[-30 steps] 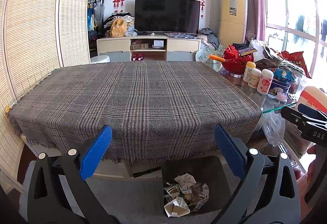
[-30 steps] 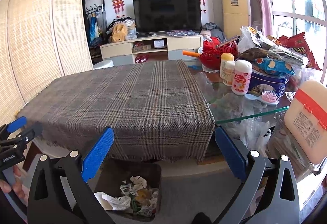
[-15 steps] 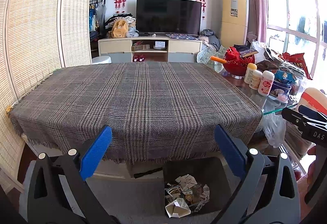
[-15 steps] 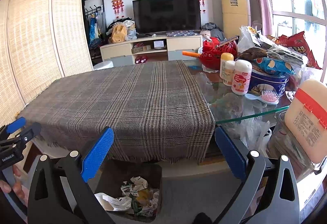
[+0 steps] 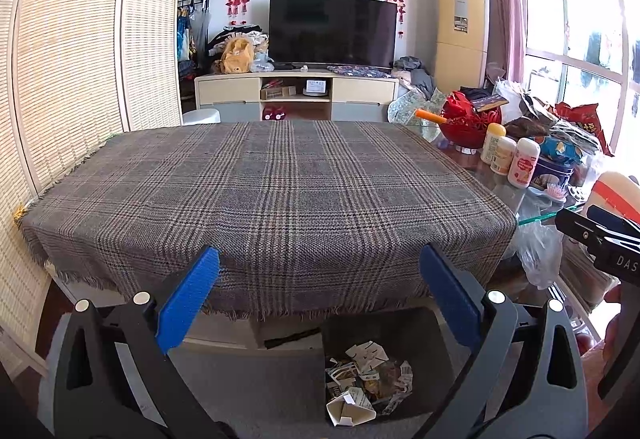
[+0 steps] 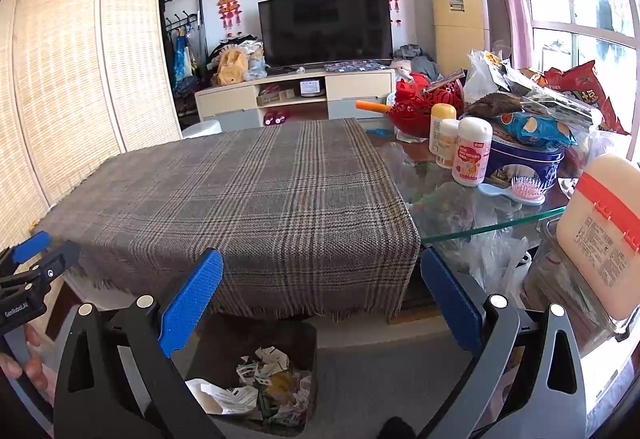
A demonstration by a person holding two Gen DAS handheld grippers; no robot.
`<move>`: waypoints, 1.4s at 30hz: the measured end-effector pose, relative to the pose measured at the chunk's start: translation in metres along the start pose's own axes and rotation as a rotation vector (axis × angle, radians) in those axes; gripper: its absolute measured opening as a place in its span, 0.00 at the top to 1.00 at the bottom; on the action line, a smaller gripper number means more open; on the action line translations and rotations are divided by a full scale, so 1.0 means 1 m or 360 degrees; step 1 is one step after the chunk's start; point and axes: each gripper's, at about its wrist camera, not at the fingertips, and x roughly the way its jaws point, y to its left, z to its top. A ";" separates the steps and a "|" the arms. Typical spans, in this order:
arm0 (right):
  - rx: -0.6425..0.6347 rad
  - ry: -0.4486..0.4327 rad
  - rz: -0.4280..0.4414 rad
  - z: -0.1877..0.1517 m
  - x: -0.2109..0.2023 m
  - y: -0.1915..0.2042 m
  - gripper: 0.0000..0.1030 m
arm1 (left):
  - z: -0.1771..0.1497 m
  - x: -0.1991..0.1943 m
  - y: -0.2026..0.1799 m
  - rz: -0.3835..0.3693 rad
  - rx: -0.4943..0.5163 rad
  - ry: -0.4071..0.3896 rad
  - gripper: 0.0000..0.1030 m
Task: Collect trash
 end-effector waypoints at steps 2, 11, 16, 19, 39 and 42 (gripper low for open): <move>-0.0001 -0.0003 -0.0002 0.000 0.000 0.000 0.03 | 0.000 0.001 0.001 -0.0003 -0.0001 0.0002 0.08; -0.0007 0.0000 -0.0004 0.000 0.000 0.000 0.03 | 0.000 0.000 0.003 0.0000 -0.0001 -0.0006 0.08; 0.0001 -0.0004 -0.0001 0.000 0.000 -0.001 0.03 | 0.001 0.000 0.006 -0.0002 -0.0009 -0.0003 0.08; 0.0002 -0.0001 0.0001 0.000 0.000 -0.001 0.03 | 0.001 0.000 0.006 -0.0002 -0.0006 -0.0006 0.08; 0.0009 -0.0004 0.0005 -0.001 0.000 -0.001 0.03 | 0.000 0.000 0.006 0.0006 -0.0005 0.0005 0.08; 0.0008 -0.0005 0.0003 -0.001 0.000 -0.001 0.03 | 0.001 0.001 0.006 0.0006 -0.0005 0.0007 0.08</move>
